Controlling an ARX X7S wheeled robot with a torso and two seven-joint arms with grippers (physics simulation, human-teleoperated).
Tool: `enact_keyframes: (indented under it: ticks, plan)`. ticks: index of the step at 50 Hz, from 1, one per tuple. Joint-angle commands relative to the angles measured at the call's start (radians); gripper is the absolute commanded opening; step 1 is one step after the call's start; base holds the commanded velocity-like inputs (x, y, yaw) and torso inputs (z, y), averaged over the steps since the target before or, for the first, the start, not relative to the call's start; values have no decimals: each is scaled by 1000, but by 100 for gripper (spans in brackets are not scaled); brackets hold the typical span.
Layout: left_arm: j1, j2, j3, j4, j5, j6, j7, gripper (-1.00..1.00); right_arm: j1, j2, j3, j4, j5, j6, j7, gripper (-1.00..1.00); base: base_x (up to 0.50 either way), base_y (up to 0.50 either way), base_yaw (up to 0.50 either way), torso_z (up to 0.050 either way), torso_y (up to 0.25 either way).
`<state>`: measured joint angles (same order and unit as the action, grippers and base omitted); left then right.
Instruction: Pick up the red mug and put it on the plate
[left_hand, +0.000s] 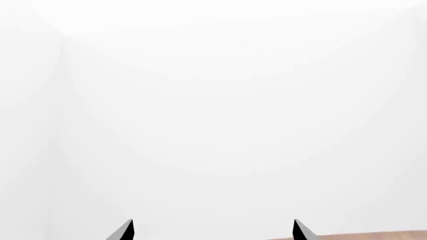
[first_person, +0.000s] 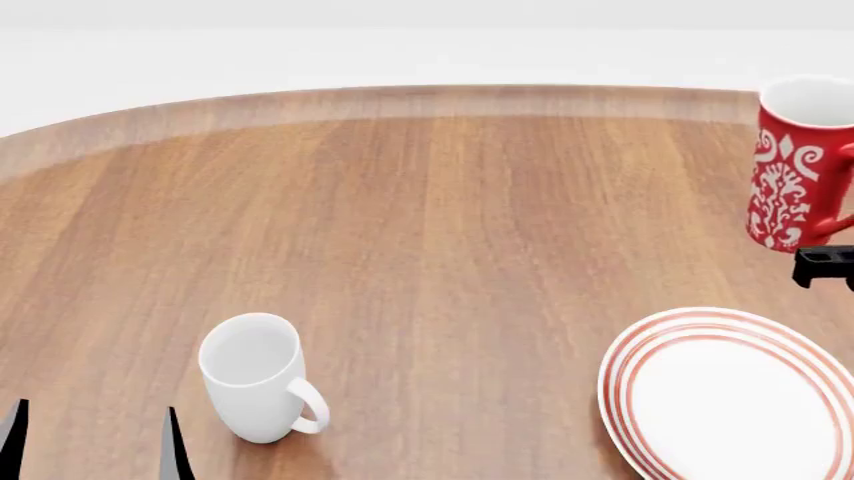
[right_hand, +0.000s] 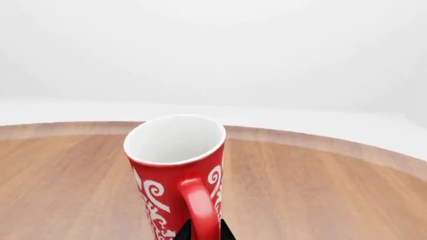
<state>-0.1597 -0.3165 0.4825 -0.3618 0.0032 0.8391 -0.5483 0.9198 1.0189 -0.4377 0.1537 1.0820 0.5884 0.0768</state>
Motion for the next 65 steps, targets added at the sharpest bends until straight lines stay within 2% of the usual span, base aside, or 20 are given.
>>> enact_keyframes:
  ticks: [1,10,28,43,65]
  plan:
    - [0,-2,2,1,2,-3,-2,100,28,-55,15,137,-15,-40,-71,-100,0,0,0,0,10]
    - [-1,-3,4,2,2,-4,-3,100,86,-115,-24,231,-66,-49,-126,-100,0,0,0,0,0]
    - [-3,-4,8,-2,3,4,-6,100,127,-203,-51,378,-158,-170,-198,-100,0,0,0,0,0]
    - [-4,-6,10,0,5,0,-8,100,72,-224,-51,422,-212,-312,-241,-100,0,0,0,0,1]
    - [-5,-9,14,1,7,-2,-12,100,7,-215,-27,466,-215,-370,-229,-100,0,0,0,0,0]
